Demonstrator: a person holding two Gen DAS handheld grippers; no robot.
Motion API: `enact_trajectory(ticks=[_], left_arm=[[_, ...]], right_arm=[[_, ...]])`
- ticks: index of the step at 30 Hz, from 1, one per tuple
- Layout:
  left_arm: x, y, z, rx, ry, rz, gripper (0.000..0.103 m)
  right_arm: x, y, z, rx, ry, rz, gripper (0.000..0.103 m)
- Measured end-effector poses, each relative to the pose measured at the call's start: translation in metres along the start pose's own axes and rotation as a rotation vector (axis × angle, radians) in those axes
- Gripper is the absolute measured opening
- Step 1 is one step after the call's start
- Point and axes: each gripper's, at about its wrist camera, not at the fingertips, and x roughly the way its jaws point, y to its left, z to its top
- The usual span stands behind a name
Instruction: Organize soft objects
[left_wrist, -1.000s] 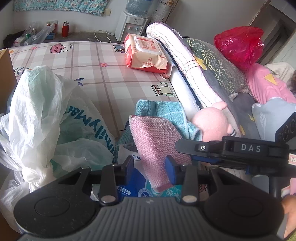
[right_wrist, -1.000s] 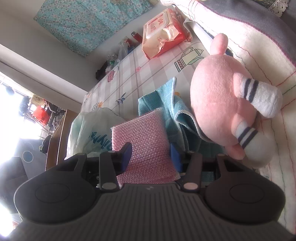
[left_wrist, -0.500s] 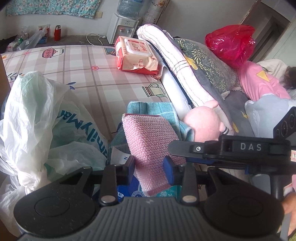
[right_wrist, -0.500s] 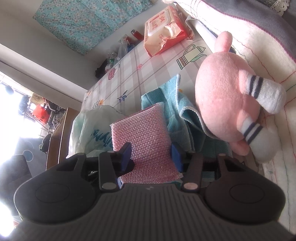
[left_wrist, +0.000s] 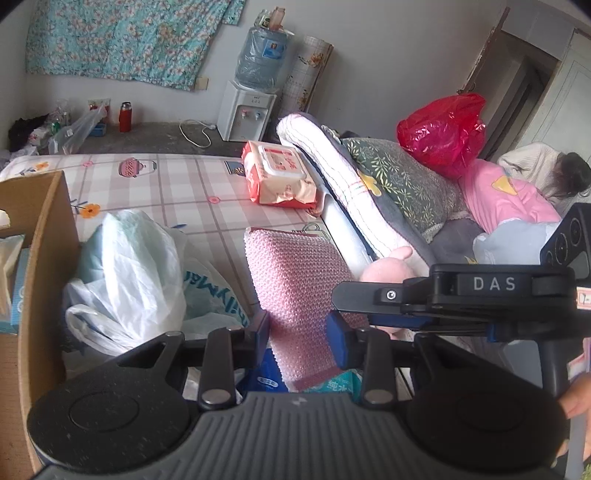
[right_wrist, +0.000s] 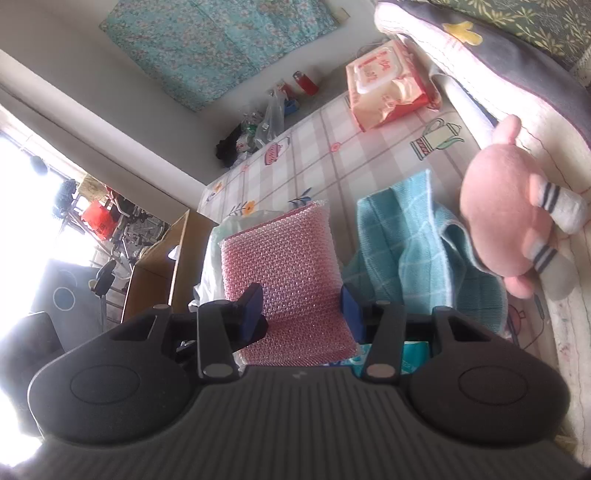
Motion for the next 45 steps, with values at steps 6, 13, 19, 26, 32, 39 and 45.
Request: enact_trajectory(ticks=[6,13,19,26,32,39,45], left_arm=[[-0.042,0.029,0.005,-0.035,-0.079,0.060,0.035],[-0.084,0.079,0.004,-0.100,-0.147,0.166,0.035],[-0.114,0.131,0.000,-0.169,-0.170,0.273,0.035],[-0.138,0.189,0.005,-0.237,-0.161,0.368,0.035],[-0.132,0.241,0.020,-0.253,-0.089,0.417,0.036],[-0.101,0.288,0.036,-0.206,0.004,0.460,0.036],[-0.078,0.319,0.047,-0.146,0.051,0.507,0.036]], right_arm=[[0.008,0.051,0.000,-0.064,0.000,0.053,0.047],[0.045,0.119,-0.004,-0.137,0.051,0.117,0.047],[0.097,0.179,-0.012,-0.182,0.139,0.168,0.047],[0.155,0.248,-0.025,-0.222,0.239,0.204,0.047],[0.210,0.292,-0.032,-0.230,0.308,0.204,0.047],[0.285,0.299,-0.028,-0.122,0.363,0.158,0.047],[0.335,0.295,-0.028,-0.023,0.366,0.136,0.047]])
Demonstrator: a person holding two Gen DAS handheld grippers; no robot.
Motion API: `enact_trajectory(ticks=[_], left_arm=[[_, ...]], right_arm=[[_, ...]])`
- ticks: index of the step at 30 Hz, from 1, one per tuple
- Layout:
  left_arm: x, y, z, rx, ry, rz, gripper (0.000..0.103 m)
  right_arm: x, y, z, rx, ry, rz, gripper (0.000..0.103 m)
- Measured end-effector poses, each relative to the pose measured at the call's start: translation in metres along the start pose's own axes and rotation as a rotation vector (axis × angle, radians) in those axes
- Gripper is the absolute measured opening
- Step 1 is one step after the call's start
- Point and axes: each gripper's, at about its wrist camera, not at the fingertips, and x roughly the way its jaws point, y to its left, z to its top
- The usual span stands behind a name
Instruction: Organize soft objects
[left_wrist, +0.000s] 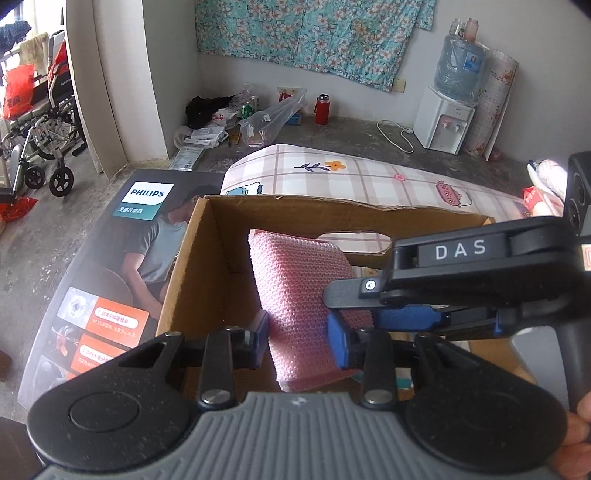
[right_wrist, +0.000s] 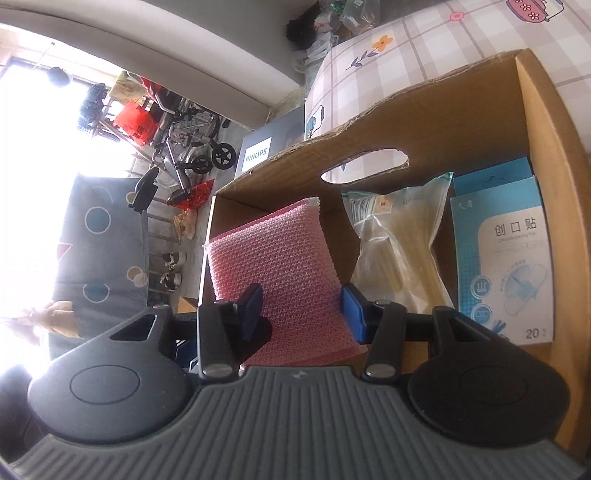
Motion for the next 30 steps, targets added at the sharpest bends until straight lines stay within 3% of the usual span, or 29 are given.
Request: enact_trajectory(ticks=[8,19,26,30], left_arm=[[0.032,-0.005,-0.004,0.082,0.020,0.124,0.039],[0.004,-0.001,-0.012,0.071,0.006,0.116,0.043],[0.004,-0.005,-0.028,0.071,0.124,0.034,0.039],[0.029,-0.008,-0.035,0.075,0.212,0.044,0.036]], right_arm=[[0.047,-0.013,0.007,0.076,0.016,0.005,0.047],[0.045,-0.013,0.007,0.040,0.001,-0.033,0.045],[0.044,-0.013,0.006,-0.005,0.000,-0.145,0.029],[0.040,-0.019,0.007,-0.005,-0.003,-0.186,0.018]])
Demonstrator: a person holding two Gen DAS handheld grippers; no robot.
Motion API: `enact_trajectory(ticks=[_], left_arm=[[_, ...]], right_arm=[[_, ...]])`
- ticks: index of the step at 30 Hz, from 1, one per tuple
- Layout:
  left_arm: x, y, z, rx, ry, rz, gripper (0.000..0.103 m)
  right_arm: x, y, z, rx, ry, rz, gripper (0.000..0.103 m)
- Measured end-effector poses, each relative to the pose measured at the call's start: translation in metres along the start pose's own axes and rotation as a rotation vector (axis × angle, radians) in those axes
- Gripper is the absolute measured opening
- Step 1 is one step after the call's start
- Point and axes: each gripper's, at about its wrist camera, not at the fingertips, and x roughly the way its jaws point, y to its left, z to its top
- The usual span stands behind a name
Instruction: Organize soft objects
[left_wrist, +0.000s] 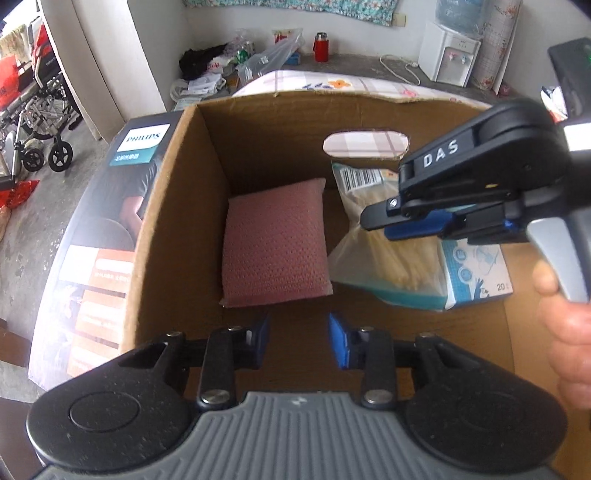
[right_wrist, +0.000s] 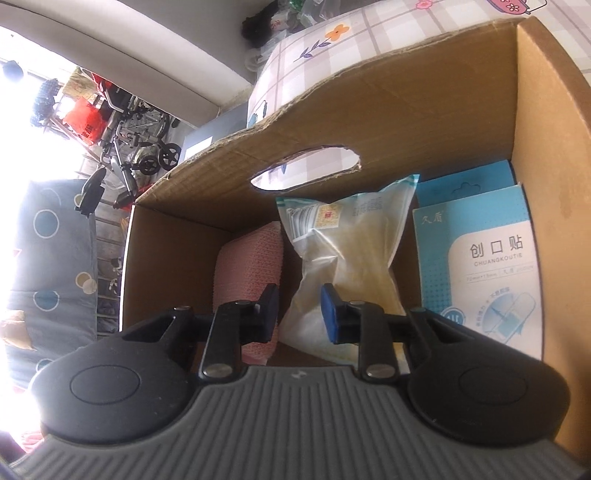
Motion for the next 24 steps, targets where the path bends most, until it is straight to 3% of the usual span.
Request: enact_trajectory(ticks=[3,9,17,24], left_arm=[[0.017,-0.002,0.002,-0.001,0.045,0.024,0.034],[0.035,0.004,0.012,-0.025,0.061,0.094,0.032],[0.043,0.010,0.020,-0.108,0.063,0.054,0.032],[0.011,0.003,0.010,-0.118,0.034,0.032,0.058]], right_arm=[[-0.003,-0.006,0.001,0.005,-0.004,-0.011,0.016],[-0.004,-0.011,0.002,-0.006,-0.011,-0.027,0.012],[-0.004,-0.013,0.001,-0.022,-0.010,-0.026,0.012],[-0.017,-0.005,-0.005,-0.083,-0.006,0.011,0.024]])
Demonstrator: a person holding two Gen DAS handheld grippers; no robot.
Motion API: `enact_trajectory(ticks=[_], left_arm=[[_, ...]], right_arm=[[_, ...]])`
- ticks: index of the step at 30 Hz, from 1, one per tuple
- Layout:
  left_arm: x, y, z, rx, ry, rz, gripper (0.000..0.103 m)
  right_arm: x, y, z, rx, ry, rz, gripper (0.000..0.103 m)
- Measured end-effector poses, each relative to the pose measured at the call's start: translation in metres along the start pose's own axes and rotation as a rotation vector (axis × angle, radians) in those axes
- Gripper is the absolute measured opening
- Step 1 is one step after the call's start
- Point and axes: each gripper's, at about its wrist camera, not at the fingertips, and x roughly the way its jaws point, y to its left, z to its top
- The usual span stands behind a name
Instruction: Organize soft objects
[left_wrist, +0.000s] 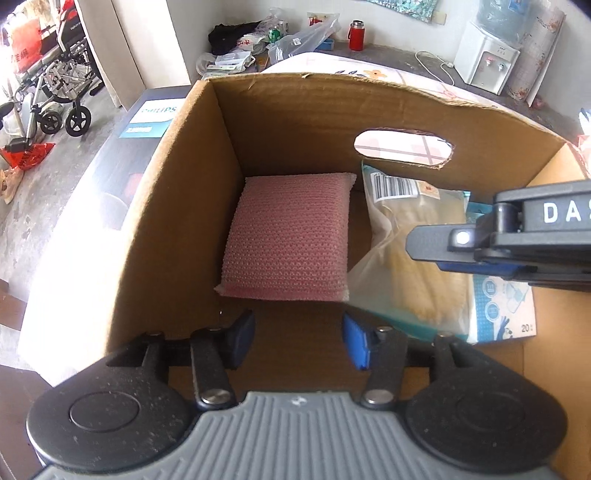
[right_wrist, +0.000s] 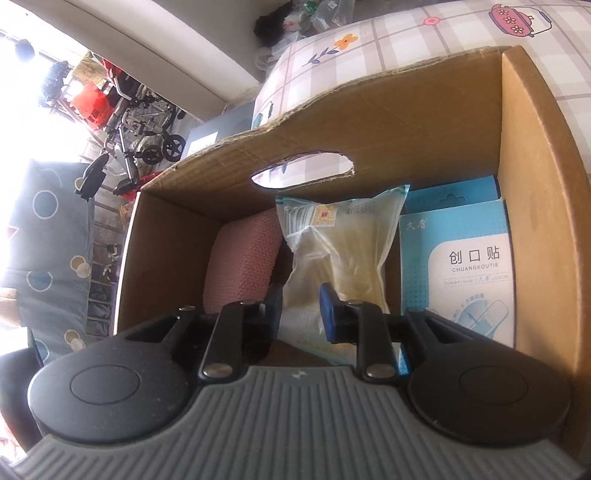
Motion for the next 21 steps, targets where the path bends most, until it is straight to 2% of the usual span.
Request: enact_trajectory(ticks=[6,12,14,18,21], left_arm=[[-0.053,-0.012,-0.015,0.023,-0.104,-0.032,0.076],[-0.108,-0.027,-0.037,0.028,-0.216,-0.104,0.082],[-0.125,-0.036,-0.047,0.032,-0.250,-0.135,0.083],[-0.157,-0.061,-0.072,0.050,-0.332,-0.204,0.084],[-0.173,-0.084,-0.093,0.082,-0.378,-0.270,0.085]], right_arm=[[-0.039,0.015,-0.014,-0.046,-0.046,0.098,0.033],[-0.106,0.021,-0.038,-0.121,-0.113,0.202,0.049],[-0.132,0.017,-0.047,-0.145,-0.139,0.222,0.051],[-0.191,-0.006,-0.065,-0.194,-0.197,0.233,0.054],[-0.242,-0.038,-0.086,-0.226,-0.258,0.187,0.055]])
